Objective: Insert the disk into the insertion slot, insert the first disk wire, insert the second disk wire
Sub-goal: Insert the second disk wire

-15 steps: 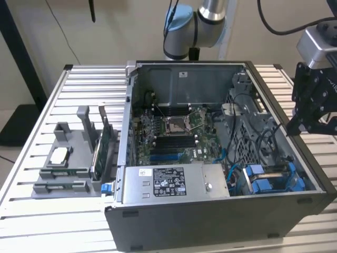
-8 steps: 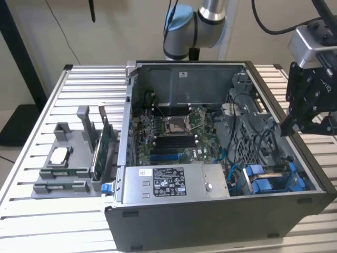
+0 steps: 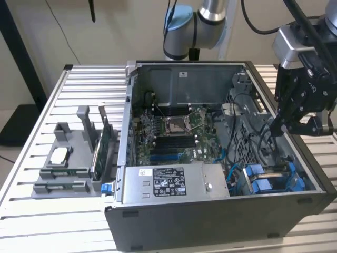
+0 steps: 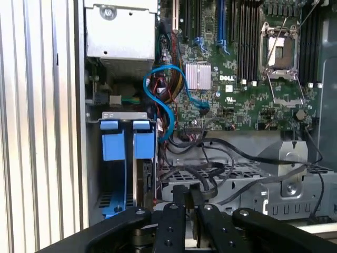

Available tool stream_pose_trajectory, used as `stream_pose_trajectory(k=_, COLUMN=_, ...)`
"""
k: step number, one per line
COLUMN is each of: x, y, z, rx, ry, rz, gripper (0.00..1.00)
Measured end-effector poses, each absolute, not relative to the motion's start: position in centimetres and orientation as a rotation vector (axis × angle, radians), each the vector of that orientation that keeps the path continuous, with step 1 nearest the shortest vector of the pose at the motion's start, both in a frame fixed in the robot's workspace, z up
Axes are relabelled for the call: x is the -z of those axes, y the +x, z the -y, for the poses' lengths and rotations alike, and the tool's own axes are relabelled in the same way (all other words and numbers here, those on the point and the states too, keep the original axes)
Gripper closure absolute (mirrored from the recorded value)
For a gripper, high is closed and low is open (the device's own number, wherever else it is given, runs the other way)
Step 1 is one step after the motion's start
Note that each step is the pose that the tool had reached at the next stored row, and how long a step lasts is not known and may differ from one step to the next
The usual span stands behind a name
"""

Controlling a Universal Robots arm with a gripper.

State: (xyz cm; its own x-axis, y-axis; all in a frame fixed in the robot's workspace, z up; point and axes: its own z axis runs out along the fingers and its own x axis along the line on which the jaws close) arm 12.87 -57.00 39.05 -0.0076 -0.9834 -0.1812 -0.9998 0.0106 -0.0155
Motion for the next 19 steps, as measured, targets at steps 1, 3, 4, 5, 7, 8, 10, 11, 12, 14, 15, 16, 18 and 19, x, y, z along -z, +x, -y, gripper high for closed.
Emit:
stream_pose_trajectory(k=1, x=-39.1, y=12.5, z=57.0, rx=-0.176, ry=-2.109, rz=-2.128, gripper=0.84)
stream_pose_trajectory(k=3, x=-39.1, y=11.8, z=57.0, rx=-0.175, ry=-2.109, rz=-2.128, gripper=0.84)
stream_pose_trajectory(k=4, x=-39.1, y=11.4, z=57.0, rx=-0.175, ry=-2.109, rz=-2.128, gripper=0.84)
stream_pose_trajectory(k=5, x=-39.1, y=11.1, z=57.0, rx=-0.175, ry=-2.108, rz=-2.127, gripper=0.84)
stream_pose_trajectory(k=7, x=-39.1, y=10.4, z=57.0, rx=-0.174, ry=-2.108, rz=-2.127, gripper=0.84)
stream_pose_trajectory(k=8, x=-39.1, y=10.1, z=57.0, rx=-0.174, ry=-2.108, rz=-2.127, gripper=0.84)
stream_pose_trajectory(k=10, x=-39.1, y=9.6, z=57.0, rx=-0.173, ry=-2.108, rz=-2.126, gripper=0.84)
stream_pose_trajectory(k=11, x=-39.1, y=9.4, z=57.0, rx=-0.172, ry=-2.108, rz=-2.126, gripper=0.84)
stream_pose_trajectory(k=12, x=-39.1, y=9.3, z=57.0, rx=-0.172, ry=-2.107, rz=-2.126, gripper=0.84)
stream_pose_trajectory(k=14, x=-39.1, y=9.2, z=57.1, rx=-0.172, ry=-2.107, rz=-2.126, gripper=0.84)
stream_pose_trajectory(k=15, x=-39.1, y=9.1, z=57.1, rx=-0.172, ry=-2.108, rz=-2.126, gripper=0.84)
stream_pose_trajectory(k=16, x=-39.1, y=9.1, z=57.2, rx=-0.172, ry=-2.108, rz=-2.126, gripper=0.84)
stream_pose_trajectory(k=18, x=-39.1, y=9.1, z=57.5, rx=-0.172, ry=-2.108, rz=-2.126, gripper=0.84)
stream_pose_trajectory(k=19, x=-39.0, y=9.1, z=57.7, rx=-0.172, ry=-2.107, rz=-2.126, gripper=0.84)
